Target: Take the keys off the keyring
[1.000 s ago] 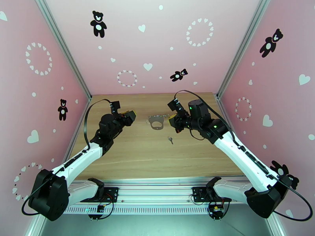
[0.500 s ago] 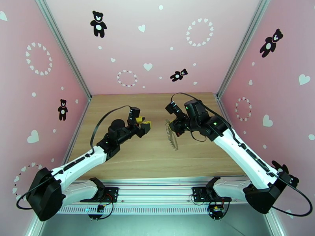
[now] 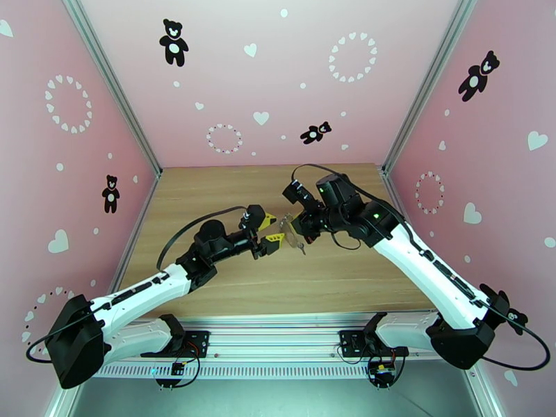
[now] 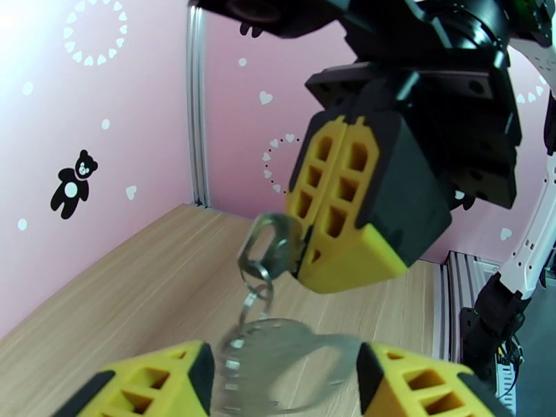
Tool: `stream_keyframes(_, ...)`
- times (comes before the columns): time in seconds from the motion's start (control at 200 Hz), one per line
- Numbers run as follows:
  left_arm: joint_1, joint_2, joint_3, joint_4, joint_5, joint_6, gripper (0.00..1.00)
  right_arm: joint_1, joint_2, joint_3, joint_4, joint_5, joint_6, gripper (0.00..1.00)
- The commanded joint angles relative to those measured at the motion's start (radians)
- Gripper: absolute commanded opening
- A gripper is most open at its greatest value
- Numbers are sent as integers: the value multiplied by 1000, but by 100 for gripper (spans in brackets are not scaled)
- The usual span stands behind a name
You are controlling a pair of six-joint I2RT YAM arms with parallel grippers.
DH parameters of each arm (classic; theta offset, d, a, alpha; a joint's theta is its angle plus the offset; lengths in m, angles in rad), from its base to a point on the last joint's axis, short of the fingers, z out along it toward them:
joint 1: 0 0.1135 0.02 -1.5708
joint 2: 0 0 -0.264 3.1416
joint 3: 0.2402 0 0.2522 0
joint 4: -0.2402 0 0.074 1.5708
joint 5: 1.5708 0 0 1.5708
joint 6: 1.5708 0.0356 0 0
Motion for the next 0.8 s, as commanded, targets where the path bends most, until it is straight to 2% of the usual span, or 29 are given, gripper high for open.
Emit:
stream_keyframes(0.0, -22, 0, 22, -5, 41, 41, 59, 7, -10, 43, -24, -22, -1, 0)
stream_keyframes(0.14, -31, 29, 39, 2, 0, 59, 57, 6, -25, 42, -29, -44, 6, 0)
stream_keyframes(0.275, -31, 48, 22, 91, -112, 37, 51, 7, -30, 48, -47, -35, -4, 0)
stream_keyframes(0.405, -30, 73, 27, 130, -144, 26, 45, 7, -27, 59, -68, -17, -23, 0)
stream_keyframes(0.631, -31, 111, 68, 122, -85, 19, 38, 7, -28, 71, -93, 21, -39, 0)
stream_keyframes(0.796, -31, 126, 86, 92, -27, 27, 29, 7, -45, 69, -109, 32, -38, 0)
